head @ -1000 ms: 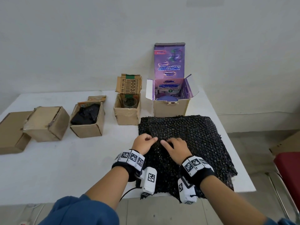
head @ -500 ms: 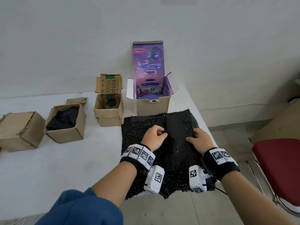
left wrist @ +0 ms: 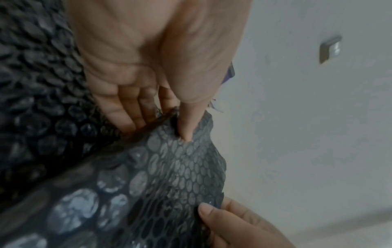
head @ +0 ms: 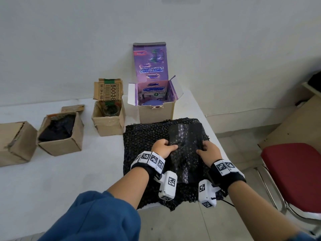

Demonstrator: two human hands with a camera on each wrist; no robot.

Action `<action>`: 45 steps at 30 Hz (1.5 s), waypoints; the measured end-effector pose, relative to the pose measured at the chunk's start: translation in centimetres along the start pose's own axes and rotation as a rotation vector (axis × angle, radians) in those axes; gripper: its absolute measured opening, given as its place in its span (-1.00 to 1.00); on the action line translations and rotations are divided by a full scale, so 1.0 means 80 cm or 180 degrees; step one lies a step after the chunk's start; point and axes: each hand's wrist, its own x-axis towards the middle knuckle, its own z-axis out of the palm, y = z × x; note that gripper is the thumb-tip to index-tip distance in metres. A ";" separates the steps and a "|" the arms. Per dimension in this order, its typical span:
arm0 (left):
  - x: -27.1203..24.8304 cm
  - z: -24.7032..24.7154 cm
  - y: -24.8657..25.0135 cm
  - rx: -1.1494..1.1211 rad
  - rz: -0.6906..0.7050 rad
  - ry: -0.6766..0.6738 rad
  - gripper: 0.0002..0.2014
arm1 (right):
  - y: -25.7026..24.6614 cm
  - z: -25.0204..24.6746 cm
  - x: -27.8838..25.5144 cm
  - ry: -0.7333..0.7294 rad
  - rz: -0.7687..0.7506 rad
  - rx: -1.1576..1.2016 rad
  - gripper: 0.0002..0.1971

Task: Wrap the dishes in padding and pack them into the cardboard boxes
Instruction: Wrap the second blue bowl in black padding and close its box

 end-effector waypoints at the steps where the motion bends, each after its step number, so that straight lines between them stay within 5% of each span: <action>1: -0.002 -0.009 0.001 -0.0231 0.0038 -0.0051 -0.82 | -0.007 -0.001 0.000 0.0042 -0.0062 0.0012 -0.77; 3: -0.009 -0.031 0.002 -0.0683 0.0077 -0.0208 -0.86 | -0.024 0.002 0.001 0.0141 -0.0219 0.0078 -0.79; 7: -0.025 -0.086 0.002 -0.1293 0.0273 -0.0038 -0.85 | -0.072 0.019 0.002 -0.0068 -0.0425 0.1236 -0.50; 10: -0.038 -0.132 -0.005 -0.1387 0.0392 0.0449 -0.78 | -0.117 0.033 -0.008 -0.0494 -0.0667 0.1671 -0.27; 17: -0.064 -0.250 -0.051 -0.0687 0.0705 0.1914 -0.63 | -0.236 0.091 -0.022 -0.0768 -0.1973 0.1426 -0.24; 23: -0.060 -0.372 -0.111 -0.0131 0.0968 0.1529 -0.79 | -0.333 0.156 -0.032 -0.0972 -0.2643 0.0724 0.07; 25: -0.059 -0.412 -0.126 -0.0187 0.0885 0.1139 -0.70 | -0.362 0.179 -0.035 -0.0811 -0.2706 0.0631 -0.01; 29: -0.064 -0.484 -0.142 0.0231 0.0697 0.0487 -0.19 | -0.417 0.219 -0.036 -0.0845 -0.2574 0.0284 -0.36; 34: -0.049 -0.544 -0.161 0.1097 0.0576 0.0370 0.00 | -0.466 0.252 -0.027 -0.1127 -0.2117 -0.0327 -0.19; 40: -0.032 -0.585 -0.173 0.1330 0.0723 0.0429 -0.23 | -0.495 0.271 -0.014 -0.0787 -0.2209 -0.0468 -0.75; 45: -0.025 -0.603 -0.178 0.0797 0.0960 0.0590 -0.57 | -0.501 0.276 -0.009 -0.0620 -0.2185 0.0246 -0.94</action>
